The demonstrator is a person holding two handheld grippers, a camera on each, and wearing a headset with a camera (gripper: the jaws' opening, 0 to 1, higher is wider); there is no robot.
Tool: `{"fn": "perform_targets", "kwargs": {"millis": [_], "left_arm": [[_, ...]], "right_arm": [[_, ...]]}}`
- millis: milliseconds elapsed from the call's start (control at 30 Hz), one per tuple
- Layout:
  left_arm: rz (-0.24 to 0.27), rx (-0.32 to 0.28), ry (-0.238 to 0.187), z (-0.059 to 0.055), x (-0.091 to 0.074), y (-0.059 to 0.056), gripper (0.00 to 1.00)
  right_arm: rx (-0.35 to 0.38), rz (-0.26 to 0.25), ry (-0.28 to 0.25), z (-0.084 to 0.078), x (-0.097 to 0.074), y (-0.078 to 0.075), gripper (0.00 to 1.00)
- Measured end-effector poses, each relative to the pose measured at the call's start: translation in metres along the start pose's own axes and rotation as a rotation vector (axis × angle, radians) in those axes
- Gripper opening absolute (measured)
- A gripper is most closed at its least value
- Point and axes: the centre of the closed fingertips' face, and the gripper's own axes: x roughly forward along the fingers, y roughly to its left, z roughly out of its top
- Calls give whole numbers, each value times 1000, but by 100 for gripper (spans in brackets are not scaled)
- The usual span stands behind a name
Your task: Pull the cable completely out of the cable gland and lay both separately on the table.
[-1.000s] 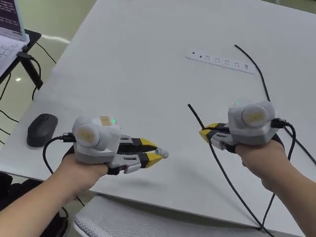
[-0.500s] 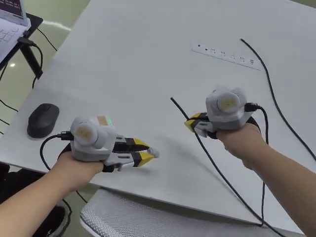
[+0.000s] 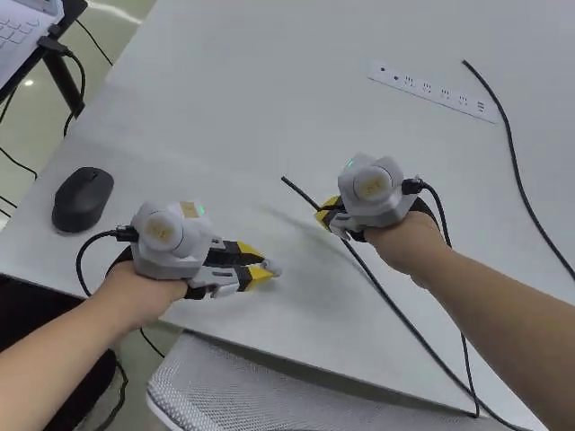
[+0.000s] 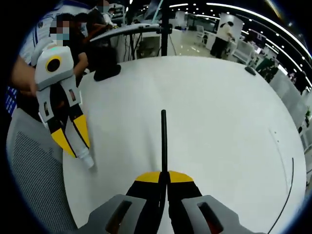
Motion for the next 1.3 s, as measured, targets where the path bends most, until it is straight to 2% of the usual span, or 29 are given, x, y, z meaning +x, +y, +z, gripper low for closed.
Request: {"fn": "perform_targets", "kwargs": {"millis": [200,400,533,600,700,967,1033,1133,1300], "left_arm": [[9,-3,16,-9,-1,9,15],[5,-3,22,-13,-1,14,15],[7,-4,19,-13,-1,16,15],[12,19,31,-15,0,18,15],[8,16,29,-16,1,18,15],[12,21,30,-18,0,20,15],[15,49,45,-20,0,19,15],[11,50,50,-21,-1,18,15],[21,69,84,-27,-2,20,15]], "right_arm": [[-107,44,41,-5,15,17,0],[-138,63,62,-7,22,24,0],[-128,73,64,-7,24,24,0],[-116,75,61,-7,24,25,0],[-146,72,63,-8,24,24,0],[-136,58,64,-8,24,24,0],[-130,60,64,-8,24,24,0],[-118,64,65,-8,24,24,0],[-112,65,68,-8,23,25,1]]}}
